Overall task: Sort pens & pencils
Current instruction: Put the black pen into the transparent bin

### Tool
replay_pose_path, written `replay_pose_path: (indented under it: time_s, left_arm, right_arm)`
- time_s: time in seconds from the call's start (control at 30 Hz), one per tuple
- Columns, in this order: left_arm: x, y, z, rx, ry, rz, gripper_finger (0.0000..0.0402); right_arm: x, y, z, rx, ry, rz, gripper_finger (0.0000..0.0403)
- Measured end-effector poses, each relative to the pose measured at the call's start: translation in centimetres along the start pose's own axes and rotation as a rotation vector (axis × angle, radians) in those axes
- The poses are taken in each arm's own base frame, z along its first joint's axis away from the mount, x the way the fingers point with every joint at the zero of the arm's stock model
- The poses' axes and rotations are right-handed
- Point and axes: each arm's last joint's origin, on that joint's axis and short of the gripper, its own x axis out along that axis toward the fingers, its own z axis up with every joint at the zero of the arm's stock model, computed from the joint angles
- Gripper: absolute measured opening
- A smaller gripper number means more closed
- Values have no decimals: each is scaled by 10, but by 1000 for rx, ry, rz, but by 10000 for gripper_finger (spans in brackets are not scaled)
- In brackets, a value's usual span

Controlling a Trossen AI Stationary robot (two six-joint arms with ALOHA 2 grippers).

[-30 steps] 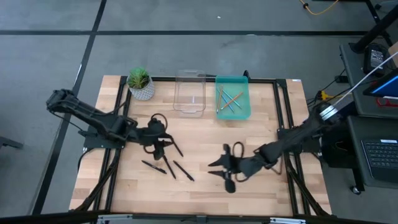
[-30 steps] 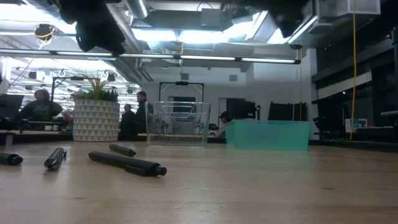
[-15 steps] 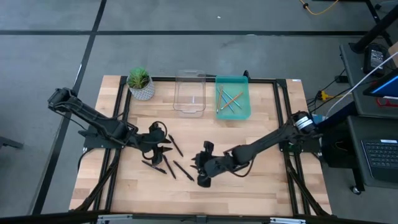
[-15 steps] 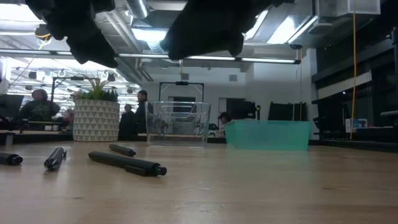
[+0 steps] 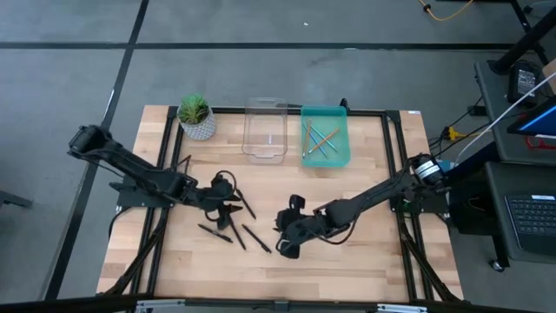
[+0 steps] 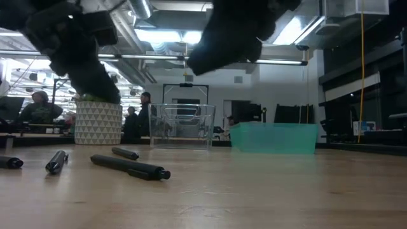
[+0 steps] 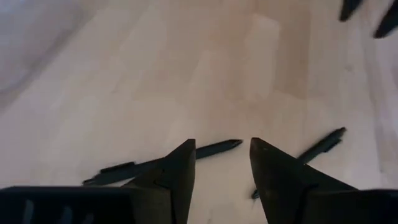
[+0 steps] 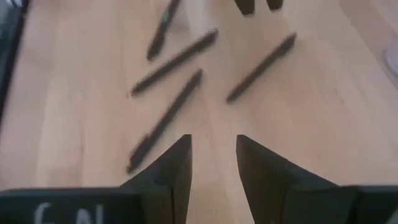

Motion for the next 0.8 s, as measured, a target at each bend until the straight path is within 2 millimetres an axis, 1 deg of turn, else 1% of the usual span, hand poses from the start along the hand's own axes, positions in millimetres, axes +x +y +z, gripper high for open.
replay_pose_path:
  time_s: [0.1, 0.23, 0.3, 0.37, 0.43, 0.57, 0.67, 0.73, 0.8]
  left_arm:
    - [10, 3, 9, -10, 73, -13, 147]
    - [24, 10, 26, 101, 228, 22, 147]
    - [30, 15, 31, 159, 336, 49, 147]
    - [36, 16, 37, 217, 402, 58, 147]
    - [42, 16, 43, 257, 426, 42, 147]
    - [59, 20, 54, 243, 482, -33, 147]
    - [72, 21, 56, 272, 539, -65, 147]
    - [81, 21, 55, 301, 577, -69, 147]
    - [85, 21, 54, 330, 627, -67, 147]
  right_arm:
    - [-10, 1, -1, 7, 22, -2, 127]
    - [-33, -1, 2, 12, 7, -76, 127]
    - [-46, -4, 1, 16, 13, -129, 127]
    - [-61, -7, -1, 33, 26, -177, 127]
    - [-76, -9, -5, 51, 47, -216, 127]
    - [-112, -15, -11, 87, 81, -259, 127]
    - [-142, -20, -12, 129, 73, -252, 127]
    - [-159, -21, -14, 151, 47, -243, 127]
    - [-173, -20, -17, 147, 13, -247, 127]
